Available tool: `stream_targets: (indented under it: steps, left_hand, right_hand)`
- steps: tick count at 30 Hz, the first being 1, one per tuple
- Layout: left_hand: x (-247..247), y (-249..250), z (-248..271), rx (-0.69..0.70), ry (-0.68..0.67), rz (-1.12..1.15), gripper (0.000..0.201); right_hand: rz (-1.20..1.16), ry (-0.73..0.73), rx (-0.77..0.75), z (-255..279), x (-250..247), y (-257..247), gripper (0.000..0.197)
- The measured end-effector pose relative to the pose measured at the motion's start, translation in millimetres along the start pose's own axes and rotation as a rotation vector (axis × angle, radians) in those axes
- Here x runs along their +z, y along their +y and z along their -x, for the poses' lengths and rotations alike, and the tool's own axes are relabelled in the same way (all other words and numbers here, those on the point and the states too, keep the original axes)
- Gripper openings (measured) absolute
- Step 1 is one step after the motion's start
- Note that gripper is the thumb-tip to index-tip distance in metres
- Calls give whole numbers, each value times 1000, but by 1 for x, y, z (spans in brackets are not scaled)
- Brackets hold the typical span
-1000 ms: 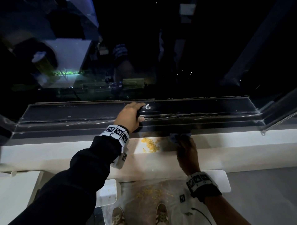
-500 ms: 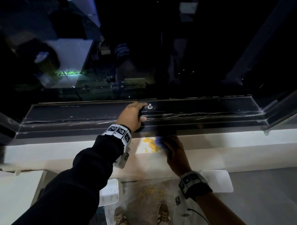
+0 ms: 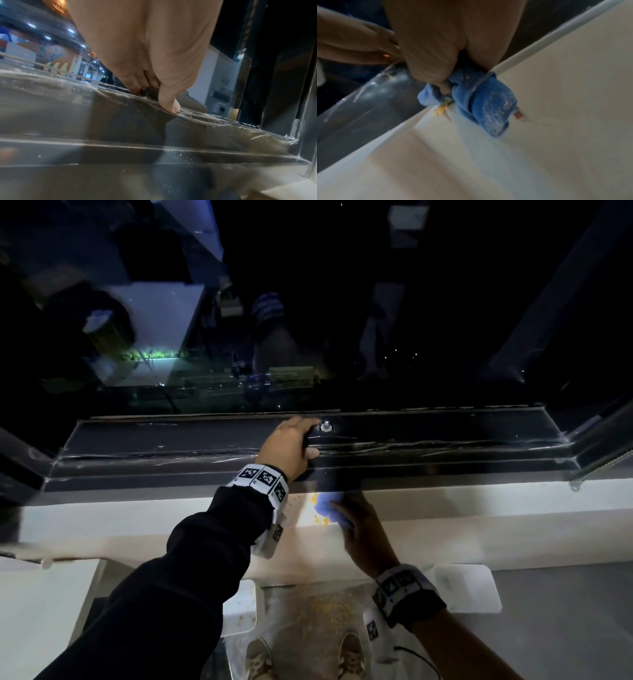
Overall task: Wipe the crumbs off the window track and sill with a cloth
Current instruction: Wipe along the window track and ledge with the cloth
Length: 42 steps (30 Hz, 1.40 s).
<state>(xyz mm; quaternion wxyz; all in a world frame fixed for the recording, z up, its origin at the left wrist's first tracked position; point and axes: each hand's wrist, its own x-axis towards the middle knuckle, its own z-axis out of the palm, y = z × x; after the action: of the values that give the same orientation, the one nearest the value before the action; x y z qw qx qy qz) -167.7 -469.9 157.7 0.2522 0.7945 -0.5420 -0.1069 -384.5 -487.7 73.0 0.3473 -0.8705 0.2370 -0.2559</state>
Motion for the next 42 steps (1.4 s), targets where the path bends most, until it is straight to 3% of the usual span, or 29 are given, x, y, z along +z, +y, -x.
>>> stream_targets:
  steps: [2, 5, 7, 9, 11, 16, 19, 22, 25, 28, 31, 35, 40, 42]
  left_hand:
    - [1, -1, 0, 12, 5, -4, 60]
    - [0, -1, 0, 5, 3, -10, 60]
    - [0, 0, 0, 4, 2, -9, 60]
    - [0, 0, 0, 11, -3, -4, 60]
    - [0, 0, 0, 11, -8, -6, 60]
    - [-1, 0, 1, 3, -9, -10, 60]
    - [0, 0, 1, 6, -11, -9, 60]
    - [0, 1, 1, 9, -5, -6, 59]
    - [-1, 2, 1, 5, -8, -5, 59]
    - [-1, 2, 0, 2, -5, -3, 59]
    - [1, 2, 1, -1, 3, 0, 60]
    - [1, 2, -1, -6, -1, 4, 61]
    - [1, 1, -3, -3, 1, 5, 60]
    - [2, 1, -2, -2, 5, 2, 60]
  right_hand:
    - [-87, -53, -37, 9, -12, -9, 31]
    - [-237, -174, 102, 3, -34, -27, 21]
    - [-243, -119, 155, -9, -31, -24, 32]
    - [-111, -80, 100, -20, -16, -16, 55]
    - [-16, -120, 44, -24, 3, -10, 60]
    - [2, -174, 37, -10, 3, -7, 40]
    - [-93, -228, 127, -16, -13, -15, 23]
    - [-63, -170, 56, -30, -4, -18, 38]
    - [-59, -268, 74, -32, 15, -14, 44]
    - [-17, -285, -38, -19, 12, -17, 51]
    - [-102, -363, -19, -23, -8, -25, 38]
    - [-113, -238, 38, -42, 4, -22, 42]
    - [-64, -396, -60, -21, 13, -11, 46]
    - [-47, -428, -79, -24, 1, -15, 30]
